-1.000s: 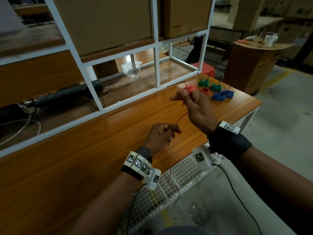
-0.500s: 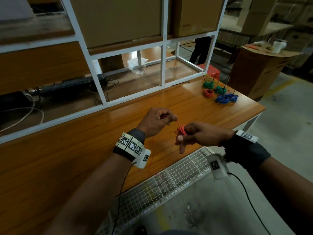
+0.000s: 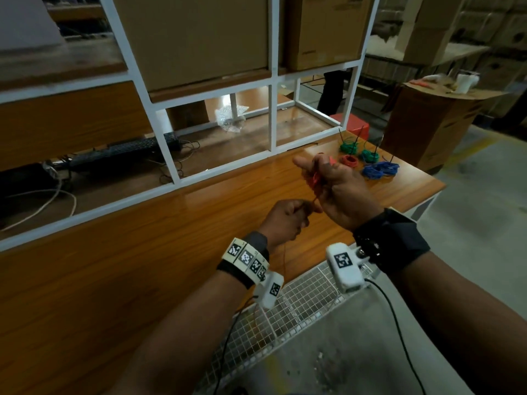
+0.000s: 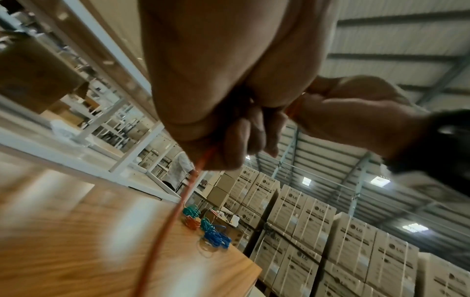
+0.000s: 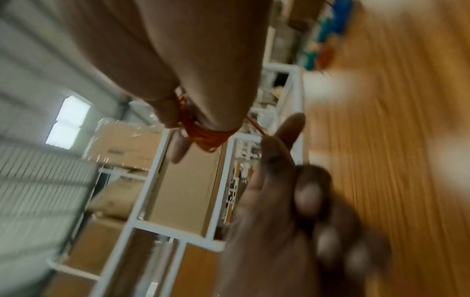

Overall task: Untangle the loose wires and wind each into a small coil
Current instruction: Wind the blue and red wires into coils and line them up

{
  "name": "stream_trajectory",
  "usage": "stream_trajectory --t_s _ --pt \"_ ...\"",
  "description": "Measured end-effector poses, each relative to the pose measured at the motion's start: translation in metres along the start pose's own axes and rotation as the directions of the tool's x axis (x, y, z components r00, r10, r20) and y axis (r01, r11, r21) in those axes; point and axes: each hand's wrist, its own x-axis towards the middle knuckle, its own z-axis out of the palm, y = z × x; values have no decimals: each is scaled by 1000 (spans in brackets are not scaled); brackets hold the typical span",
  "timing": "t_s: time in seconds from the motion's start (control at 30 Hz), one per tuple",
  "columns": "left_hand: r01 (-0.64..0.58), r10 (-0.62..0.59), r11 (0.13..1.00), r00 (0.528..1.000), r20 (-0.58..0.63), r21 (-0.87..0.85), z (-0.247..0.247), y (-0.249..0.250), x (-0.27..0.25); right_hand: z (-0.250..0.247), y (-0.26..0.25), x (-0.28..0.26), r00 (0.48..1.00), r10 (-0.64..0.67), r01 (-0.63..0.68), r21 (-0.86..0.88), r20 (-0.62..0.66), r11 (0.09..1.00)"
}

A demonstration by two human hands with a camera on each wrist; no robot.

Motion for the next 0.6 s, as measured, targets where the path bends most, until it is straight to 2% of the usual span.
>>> stream_trajectory --t_s 0.03,0.07,0.1,0.13,0.17,0.2,0.27,0.37,0.47,0.53,0.57,0.6 --pt "-3 3 1000 999 32 7 3 -4 -2 -5 2 4 993 -100 79 -287 -61 955" --pt "-3 2 1000 999 47 13 5 -7 -5 -11 3 6 979 -197 128 -570 -61 811" --pt "2 -3 1000 999 41 28 4 -11 -8 -18 4 7 971 -239 132 -785 -20 605" --pt "5 -6 998 1000 15 57 1 -14 -11 -25 4 7 978 -207 116 -906 32 406" --pt "2 0 995 1000 -20 100 -4 -16 -12 -30 2 6 993 -105 84 -961 57 264" --pt "-5 12 990 999 -51 143 -10 -17 -13 -34 2 3 998 38 45 -981 53 187" --pt "-29 42 977 998 -57 210 -23 -16 -15 -38 3 -7 946 324 -2 -995 31 101" --pt "-70 68 948 998 18 310 -36 -10 -19 -34 2 -18 852 521 8 -998 42 67" --pt "-110 104 928 994 38 355 -40 -1 -18 -29 -2 -22 773 631 -31 -991 58 128" --pt "-142 147 950 989 3 279 -40 4 -14 -27 -2 -25 686 721 -79 -976 96 205" --pt "-152 161 963 987 -22 224 -39 6 -13 -27 -1 -27 644 749 -99 -954 155 282" --pt "-162 171 971 985 -38 177 -37 8 -11 -28 0 -28 608 755 -128 -909 245 398"
